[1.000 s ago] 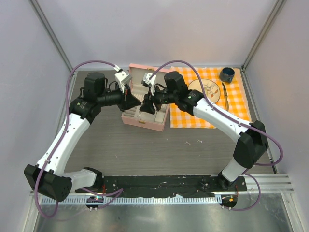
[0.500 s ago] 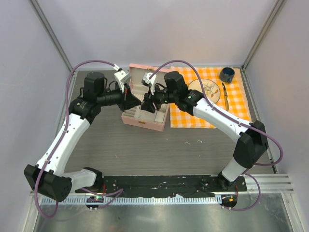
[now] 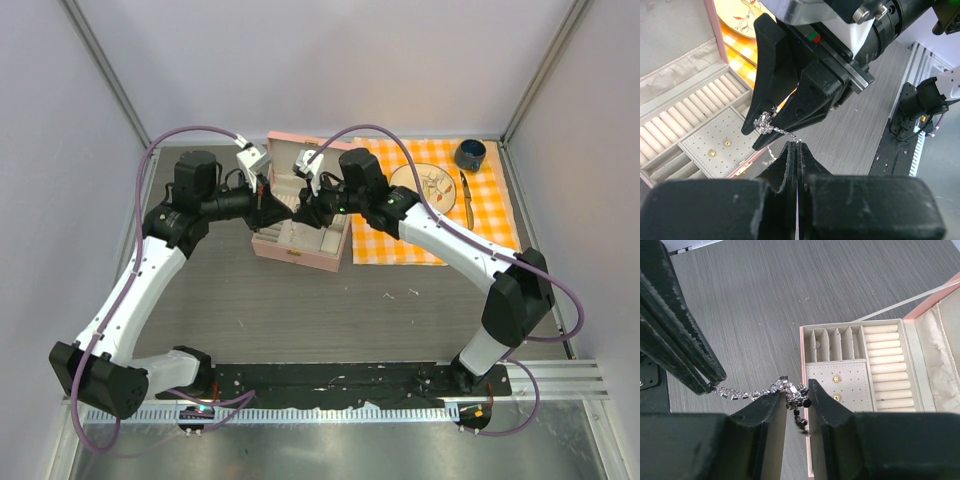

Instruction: Organize the mixed jewelry

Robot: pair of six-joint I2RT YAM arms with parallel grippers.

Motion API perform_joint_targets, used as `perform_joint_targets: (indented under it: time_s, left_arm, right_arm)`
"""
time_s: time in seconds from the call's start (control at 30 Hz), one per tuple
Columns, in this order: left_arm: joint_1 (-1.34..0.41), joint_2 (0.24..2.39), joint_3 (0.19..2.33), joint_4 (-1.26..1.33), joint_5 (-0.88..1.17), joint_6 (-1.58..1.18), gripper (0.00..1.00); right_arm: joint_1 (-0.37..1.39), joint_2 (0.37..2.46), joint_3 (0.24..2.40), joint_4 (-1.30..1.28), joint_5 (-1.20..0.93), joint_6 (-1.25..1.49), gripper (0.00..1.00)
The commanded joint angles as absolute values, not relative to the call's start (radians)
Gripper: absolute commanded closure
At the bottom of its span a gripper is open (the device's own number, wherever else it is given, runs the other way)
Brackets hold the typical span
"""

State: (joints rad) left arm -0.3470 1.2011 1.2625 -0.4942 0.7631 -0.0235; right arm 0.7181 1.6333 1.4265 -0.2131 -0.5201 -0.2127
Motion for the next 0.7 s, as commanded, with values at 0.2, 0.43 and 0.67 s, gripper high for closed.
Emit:
perform_joint_targets:
  time_s: [0.2,0.43,0.67]
  left_arm:
    - [-0.351,1.167,1.236,-0.454,0.733,-0.005,1.0]
    - [-0.351,1.192,1.229,-0.419,0.658,0.028,1.0]
    - [-0.351,1.268,1.243,-0.371,0.58,0.029,1.0]
  right_arm:
    - [0.723,1.606,1.422,-0.192,-0.451,-0.262,0.8]
    - [0.721,1.594,1.42,-0.212,-0.399,-0.293,0.87]
    - [0.713,1.592,1.431,-0.232,-0.328,-0.318,0.93]
